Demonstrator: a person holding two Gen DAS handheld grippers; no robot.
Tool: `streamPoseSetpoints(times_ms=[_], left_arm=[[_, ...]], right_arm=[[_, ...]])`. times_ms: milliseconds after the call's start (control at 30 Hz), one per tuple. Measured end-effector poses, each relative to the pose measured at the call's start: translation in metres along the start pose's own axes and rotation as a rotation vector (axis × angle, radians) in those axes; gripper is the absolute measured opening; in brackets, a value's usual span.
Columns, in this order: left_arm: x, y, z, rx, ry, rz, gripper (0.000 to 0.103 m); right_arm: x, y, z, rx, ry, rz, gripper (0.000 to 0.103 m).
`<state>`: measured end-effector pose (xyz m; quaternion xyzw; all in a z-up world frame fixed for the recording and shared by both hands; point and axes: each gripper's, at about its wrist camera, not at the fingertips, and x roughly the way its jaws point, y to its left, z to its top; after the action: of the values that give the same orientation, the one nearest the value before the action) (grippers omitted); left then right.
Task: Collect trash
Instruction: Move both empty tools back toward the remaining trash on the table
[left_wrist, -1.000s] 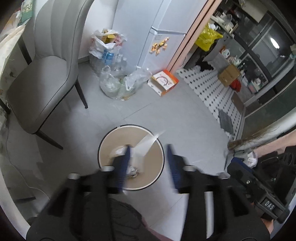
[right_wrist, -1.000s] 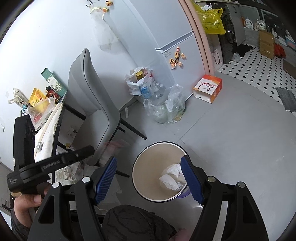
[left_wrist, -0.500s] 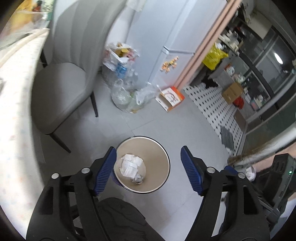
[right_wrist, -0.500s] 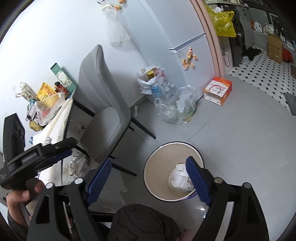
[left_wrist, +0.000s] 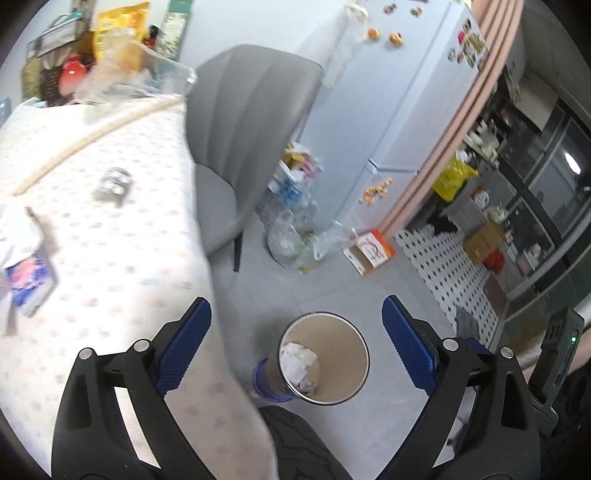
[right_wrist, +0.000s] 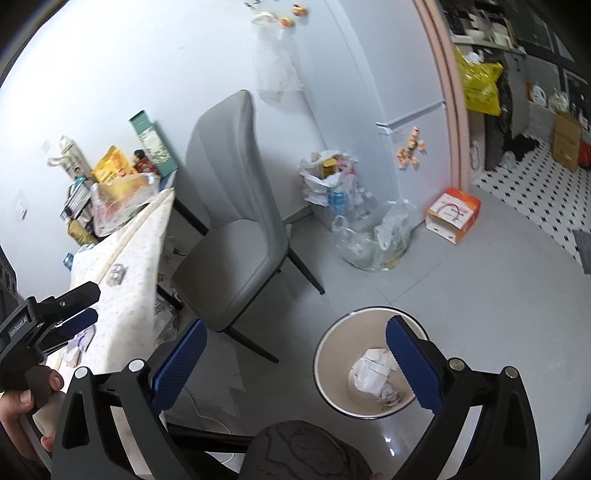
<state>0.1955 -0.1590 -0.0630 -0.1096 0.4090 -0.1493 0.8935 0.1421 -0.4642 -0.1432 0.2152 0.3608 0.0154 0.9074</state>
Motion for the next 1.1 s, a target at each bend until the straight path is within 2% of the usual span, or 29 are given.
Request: streamPoseSetpoints(times_ms=[467,1100], left_arm=[[-0.077,0.081,-0.002,-0.109,-0.139,0.056,0.094],[-0.129,0.191,-0.016,-0.322,-0.246,0.189,0.094]], right_arm=[[0.002,0.081,-0.002,-0.116,0.015,0.075,0.095],[0.02,0.17,-0.012,-0.243,0.049,0.191,0.095]])
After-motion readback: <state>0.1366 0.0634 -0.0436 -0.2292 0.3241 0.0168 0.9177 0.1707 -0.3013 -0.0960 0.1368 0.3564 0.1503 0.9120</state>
